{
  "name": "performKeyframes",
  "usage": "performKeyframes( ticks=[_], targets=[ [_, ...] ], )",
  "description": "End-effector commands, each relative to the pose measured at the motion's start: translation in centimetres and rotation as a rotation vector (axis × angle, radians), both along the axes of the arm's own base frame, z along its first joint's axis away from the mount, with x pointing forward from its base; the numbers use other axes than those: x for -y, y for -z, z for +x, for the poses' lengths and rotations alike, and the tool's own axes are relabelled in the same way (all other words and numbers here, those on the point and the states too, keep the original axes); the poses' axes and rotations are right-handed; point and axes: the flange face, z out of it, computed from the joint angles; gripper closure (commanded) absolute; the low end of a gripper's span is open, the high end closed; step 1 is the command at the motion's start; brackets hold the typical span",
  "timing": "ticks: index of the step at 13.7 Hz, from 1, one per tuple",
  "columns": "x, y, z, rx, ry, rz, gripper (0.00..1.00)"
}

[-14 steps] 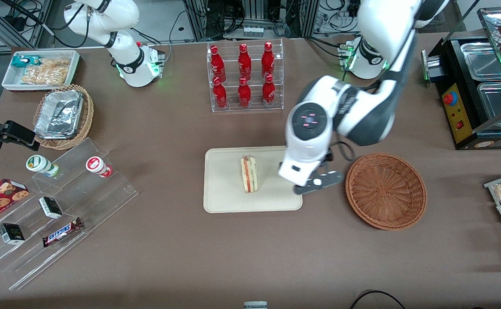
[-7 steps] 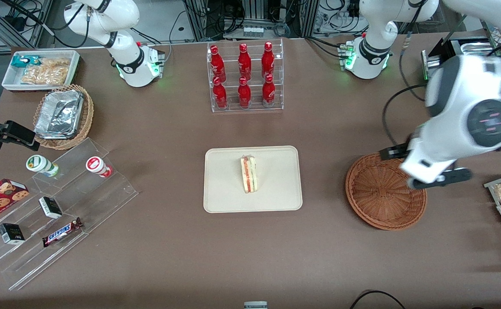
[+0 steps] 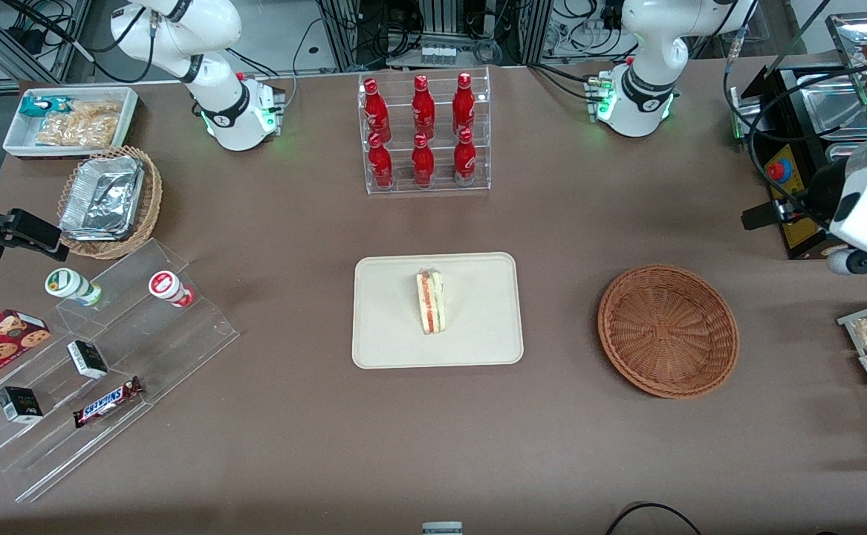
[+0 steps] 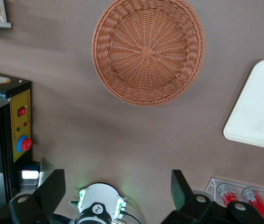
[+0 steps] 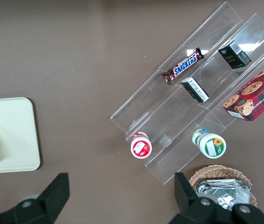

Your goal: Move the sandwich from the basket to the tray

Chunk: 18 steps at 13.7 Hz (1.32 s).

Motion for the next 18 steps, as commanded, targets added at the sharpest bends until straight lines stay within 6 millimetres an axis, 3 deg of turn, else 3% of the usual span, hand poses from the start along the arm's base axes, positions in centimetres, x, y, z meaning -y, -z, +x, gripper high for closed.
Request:
performKeyframes(
  ticks=[1,4,8,10,18],
  targets=[
    [0.5,-0.9,-0.7,-0.001,0.04,-0.018,0.0],
    [0.6,-2.2,-1.5,0.026,0.044,-0.019,0.0],
    [-0.3,-2.5,-4.9,0.027,0.037,0.016,0.0],
    [1.2,-2.7,-5.0,0.042,0.081,0.093,0.0],
    [0.7,-3.4,-5.4,0.023,0.106,0.038,0.0]
  ],
)
